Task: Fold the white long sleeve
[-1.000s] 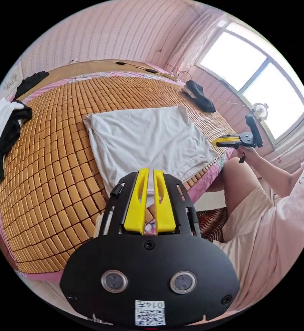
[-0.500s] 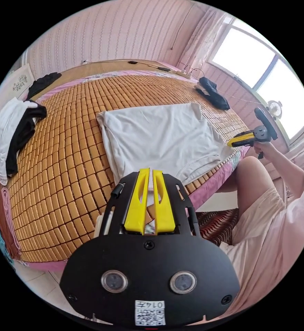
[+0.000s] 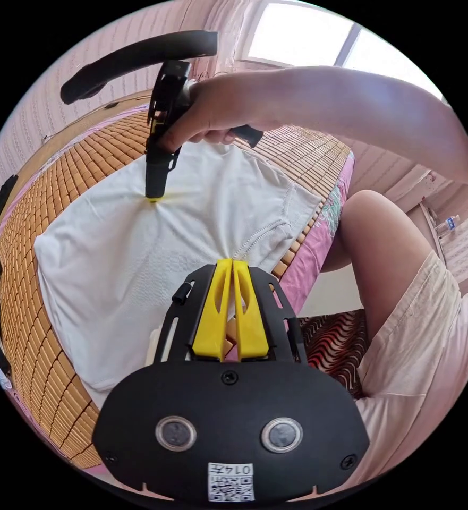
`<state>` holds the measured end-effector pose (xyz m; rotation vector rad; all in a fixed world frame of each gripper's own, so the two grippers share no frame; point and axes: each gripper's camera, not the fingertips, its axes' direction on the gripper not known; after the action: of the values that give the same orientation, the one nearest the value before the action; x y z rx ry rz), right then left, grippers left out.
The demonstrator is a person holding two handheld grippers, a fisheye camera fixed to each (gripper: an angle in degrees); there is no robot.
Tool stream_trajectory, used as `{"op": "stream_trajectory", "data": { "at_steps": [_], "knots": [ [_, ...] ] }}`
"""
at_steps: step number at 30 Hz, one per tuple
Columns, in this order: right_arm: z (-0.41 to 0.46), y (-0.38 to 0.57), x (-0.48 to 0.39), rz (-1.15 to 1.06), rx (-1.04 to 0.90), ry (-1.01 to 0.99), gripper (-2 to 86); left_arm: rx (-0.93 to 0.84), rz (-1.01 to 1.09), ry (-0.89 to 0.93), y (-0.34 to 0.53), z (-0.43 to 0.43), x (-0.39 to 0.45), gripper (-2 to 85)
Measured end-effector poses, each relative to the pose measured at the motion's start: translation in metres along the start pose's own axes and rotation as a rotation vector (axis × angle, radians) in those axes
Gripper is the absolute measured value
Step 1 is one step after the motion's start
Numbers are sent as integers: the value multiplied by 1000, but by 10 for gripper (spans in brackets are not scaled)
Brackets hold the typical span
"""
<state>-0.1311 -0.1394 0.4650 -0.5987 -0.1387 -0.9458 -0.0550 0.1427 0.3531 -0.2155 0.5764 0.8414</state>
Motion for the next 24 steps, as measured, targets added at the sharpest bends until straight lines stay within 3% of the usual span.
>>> {"op": "stream_trajectory", "data": {
  "at_steps": [5, 10, 16, 20, 24],
  "knots": [
    [-19, -32, 19, 34, 17, 57, -4, 5, 7, -6, 2, 1, 8, -10],
    [-5, -60, 35, 17, -135, -15, -5, 14, -7, -2, 6, 1, 14, -10],
    [4, -74, 64, 96, -94, 10, -5, 34, -13, 8, 12, 0, 20, -10],
    [2, -80, 58, -21, -190, 52, -5, 34, -2, 30, 16, 0, 24, -10],
    [16, -63, 74, 112, -91, 108, -5, 66, -1, 24, 23, -2, 29, -10]
  ]
}}
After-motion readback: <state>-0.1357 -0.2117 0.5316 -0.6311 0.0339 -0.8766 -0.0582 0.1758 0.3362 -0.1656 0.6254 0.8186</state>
